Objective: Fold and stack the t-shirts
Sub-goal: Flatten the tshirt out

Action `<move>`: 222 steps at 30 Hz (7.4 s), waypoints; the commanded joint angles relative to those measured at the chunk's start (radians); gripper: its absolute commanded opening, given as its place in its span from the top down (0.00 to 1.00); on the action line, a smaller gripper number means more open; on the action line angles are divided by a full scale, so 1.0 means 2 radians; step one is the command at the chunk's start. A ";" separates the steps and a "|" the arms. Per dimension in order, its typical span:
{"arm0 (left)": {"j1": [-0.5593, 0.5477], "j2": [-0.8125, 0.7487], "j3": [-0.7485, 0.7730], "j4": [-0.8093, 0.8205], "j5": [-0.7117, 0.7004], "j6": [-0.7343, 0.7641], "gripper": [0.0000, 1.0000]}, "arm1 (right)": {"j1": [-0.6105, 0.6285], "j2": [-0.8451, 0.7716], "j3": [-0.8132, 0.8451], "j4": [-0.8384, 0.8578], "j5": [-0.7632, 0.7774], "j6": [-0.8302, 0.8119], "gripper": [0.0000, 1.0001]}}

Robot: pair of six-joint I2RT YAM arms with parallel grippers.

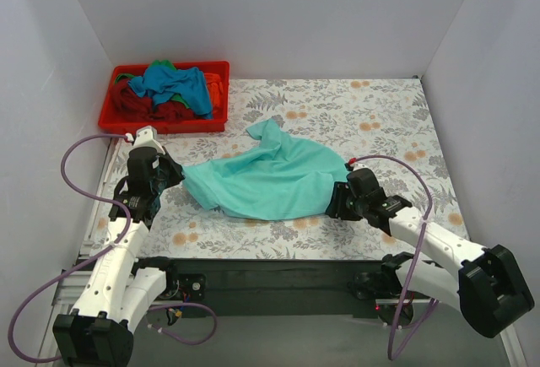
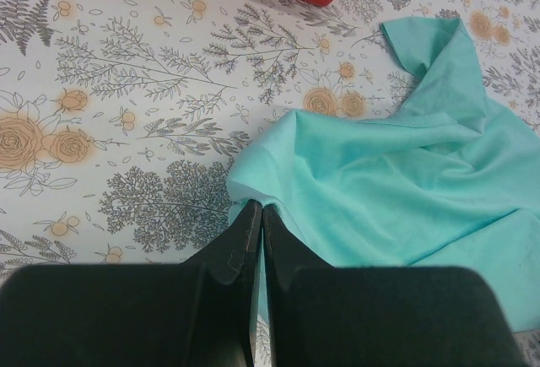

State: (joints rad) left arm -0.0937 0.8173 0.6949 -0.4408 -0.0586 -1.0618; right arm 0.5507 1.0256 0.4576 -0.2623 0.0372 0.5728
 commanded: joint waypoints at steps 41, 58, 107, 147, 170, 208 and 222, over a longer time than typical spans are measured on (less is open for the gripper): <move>0.002 0.007 0.027 -0.023 0.071 -0.030 1.00 | -0.041 -0.122 0.154 -0.156 -0.021 -0.061 0.99; 0.002 0.060 0.385 -0.078 0.131 -0.129 1.00 | -0.068 -0.010 0.572 -0.243 0.068 -0.145 0.99; 0.002 0.049 0.403 0.039 0.220 -0.078 1.00 | -0.069 -0.056 0.551 -0.109 0.166 -0.215 0.99; -0.060 0.392 0.402 0.248 0.259 -0.058 1.00 | -0.188 -0.012 0.335 0.072 0.303 -0.255 0.99; -0.222 0.331 0.214 0.141 0.105 -0.096 0.03 | -0.300 0.059 0.236 -0.018 -0.053 -0.167 0.02; -0.177 0.566 0.268 0.128 0.076 -0.110 0.03 | -0.300 0.332 0.270 -0.016 -0.044 -0.178 0.07; -0.150 0.680 0.439 0.077 0.077 -0.059 0.03 | -0.300 0.451 0.412 -0.058 -0.039 -0.167 0.07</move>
State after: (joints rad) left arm -0.4072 2.1349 1.5070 -0.2062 0.1204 -1.2331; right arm -0.0502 1.8778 1.2240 -0.3305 -0.0502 0.2325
